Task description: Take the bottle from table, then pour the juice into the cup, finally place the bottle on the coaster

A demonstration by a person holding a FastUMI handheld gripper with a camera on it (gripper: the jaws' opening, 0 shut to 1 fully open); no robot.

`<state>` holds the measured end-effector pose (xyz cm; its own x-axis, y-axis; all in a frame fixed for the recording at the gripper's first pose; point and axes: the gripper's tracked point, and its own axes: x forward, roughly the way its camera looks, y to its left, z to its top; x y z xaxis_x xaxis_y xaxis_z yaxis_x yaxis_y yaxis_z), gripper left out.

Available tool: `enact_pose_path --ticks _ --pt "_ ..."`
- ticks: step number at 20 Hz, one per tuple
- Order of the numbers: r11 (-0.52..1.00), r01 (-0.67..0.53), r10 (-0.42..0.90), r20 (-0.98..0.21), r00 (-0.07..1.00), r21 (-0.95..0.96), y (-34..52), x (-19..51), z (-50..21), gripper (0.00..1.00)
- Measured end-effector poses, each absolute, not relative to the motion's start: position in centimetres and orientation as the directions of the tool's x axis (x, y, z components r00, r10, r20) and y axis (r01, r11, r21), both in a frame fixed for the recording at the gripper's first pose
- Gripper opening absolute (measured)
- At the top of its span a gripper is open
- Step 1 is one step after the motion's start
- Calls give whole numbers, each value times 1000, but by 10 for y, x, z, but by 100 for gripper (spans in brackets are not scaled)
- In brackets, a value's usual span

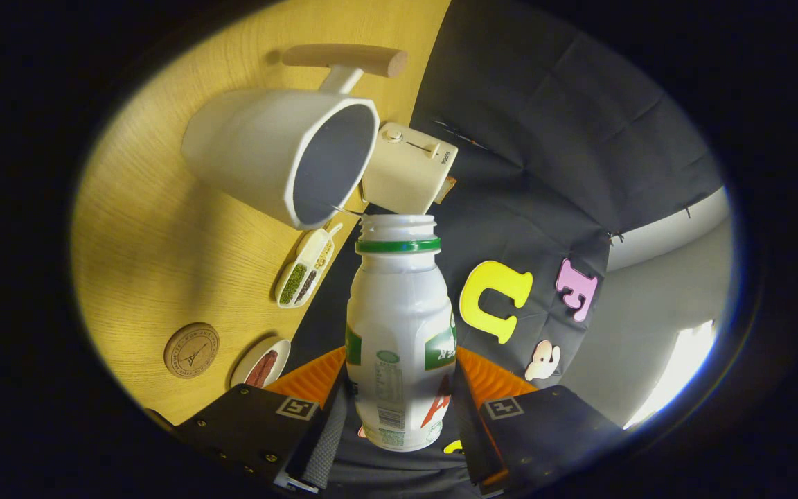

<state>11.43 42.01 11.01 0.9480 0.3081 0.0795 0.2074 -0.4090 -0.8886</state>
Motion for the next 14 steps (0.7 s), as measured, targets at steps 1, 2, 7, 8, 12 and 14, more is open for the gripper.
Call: enact_pose_path --ticks 1,2,7,8,12,14 --pt "-410 211 310 82 947 -887 420 114 111 72" --pt "-408 212 310 83 947 -888 421 114 111 72" --pt "-365 176 296 65 953 -914 414 122 107 72" --pt "-356 170 293 63 954 -919 412 123 107 72" --pt "-279 119 281 38 959 -953 406 119 89 72" --pt "-233 93 275 26 961 -968 403 122 86 72"
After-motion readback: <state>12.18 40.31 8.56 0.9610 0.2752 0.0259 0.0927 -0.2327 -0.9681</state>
